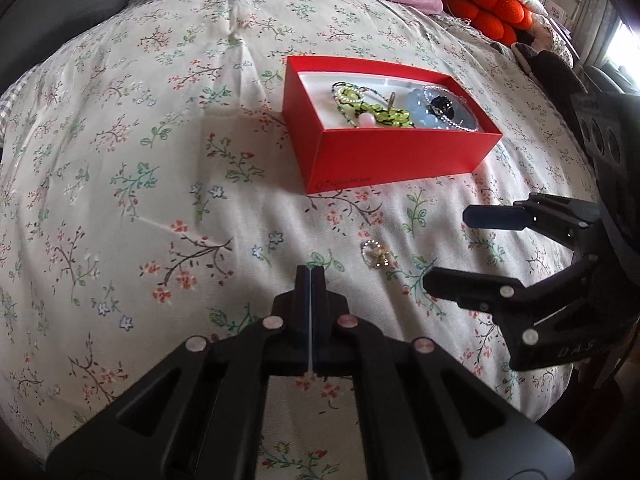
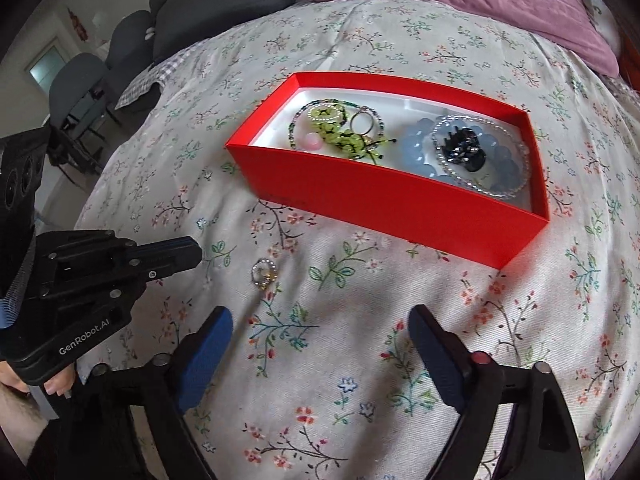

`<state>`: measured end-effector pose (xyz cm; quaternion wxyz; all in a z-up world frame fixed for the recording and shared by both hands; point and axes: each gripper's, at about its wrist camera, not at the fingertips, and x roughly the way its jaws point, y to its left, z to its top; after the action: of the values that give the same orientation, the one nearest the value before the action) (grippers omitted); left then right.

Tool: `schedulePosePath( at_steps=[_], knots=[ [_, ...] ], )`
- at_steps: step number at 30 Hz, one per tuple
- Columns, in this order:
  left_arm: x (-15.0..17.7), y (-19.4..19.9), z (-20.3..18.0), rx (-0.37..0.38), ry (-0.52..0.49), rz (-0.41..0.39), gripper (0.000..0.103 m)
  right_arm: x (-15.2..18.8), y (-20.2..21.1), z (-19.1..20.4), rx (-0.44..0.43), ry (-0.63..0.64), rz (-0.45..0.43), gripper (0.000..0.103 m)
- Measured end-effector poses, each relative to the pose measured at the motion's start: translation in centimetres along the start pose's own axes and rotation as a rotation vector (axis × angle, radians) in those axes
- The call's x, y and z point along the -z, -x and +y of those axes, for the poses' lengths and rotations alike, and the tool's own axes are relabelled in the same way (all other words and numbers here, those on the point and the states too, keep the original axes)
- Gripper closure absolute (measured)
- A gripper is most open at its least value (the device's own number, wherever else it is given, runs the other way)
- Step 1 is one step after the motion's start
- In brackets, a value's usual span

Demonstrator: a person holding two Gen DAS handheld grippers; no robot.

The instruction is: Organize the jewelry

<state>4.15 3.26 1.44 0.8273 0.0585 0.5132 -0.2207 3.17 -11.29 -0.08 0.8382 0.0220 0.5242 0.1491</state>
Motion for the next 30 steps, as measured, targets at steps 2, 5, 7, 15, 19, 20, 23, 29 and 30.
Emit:
schedulePosePath(
  at_steps=[2, 5, 7, 15, 19, 20, 23, 29, 30],
  knots=[
    [0.2, -0.1, 0.5, -0.004, 0.011, 0.011, 0.103, -0.4, -0.6, 0.6, -0.011, -0.007, 0.000, 0.036],
    [0.4, -0.3, 0.8, -0.008, 0.016, 0.024, 0.101, -1.0, -1.5, 1.2, -0.016, -0.011, -0.022, 0.047],
    [0.6, -0.5, 0.8, -0.009, 0.011, 0.029, 0.097, -1.4, -2.0, 1.5, -0.028, -0.018, -0.033, 0.050],
    [1.0, -0.8, 0.1, 0.009, -0.040, 0.026, 0.084, -1.5, -3.2, 1.9, 0.016, 0.012, -0.031, 0.079],
    [1.1, -0.8, -0.3, 0.021, -0.055, 0.020, 0.074, -1.0, -2.8, 1.2, 0.016, 0.010, -0.024, 0.082],
    [1.0, -0.9, -0.4, 0.024, -0.059, 0.019, 0.071, -0.9, -2.6, 1.0, 0.014, 0.011, -0.023, 0.082],
    [0.9, -1.0, -0.8, 0.026, -0.075, 0.020, 0.066, -0.4, -2.2, 0.6, 0.011, 0.015, -0.022, 0.087],
    [0.7, -1.3, -1.2, 0.034, -0.080, 0.020, 0.063, 0.3, -1.3, -0.9, 0.024, 0.013, -0.011, 0.095],
    [0.6, -1.3, -1.2, 0.035, -0.081, 0.021, 0.063, 0.4, -1.2, -1.0, 0.021, 0.013, -0.008, 0.095]
  ],
)
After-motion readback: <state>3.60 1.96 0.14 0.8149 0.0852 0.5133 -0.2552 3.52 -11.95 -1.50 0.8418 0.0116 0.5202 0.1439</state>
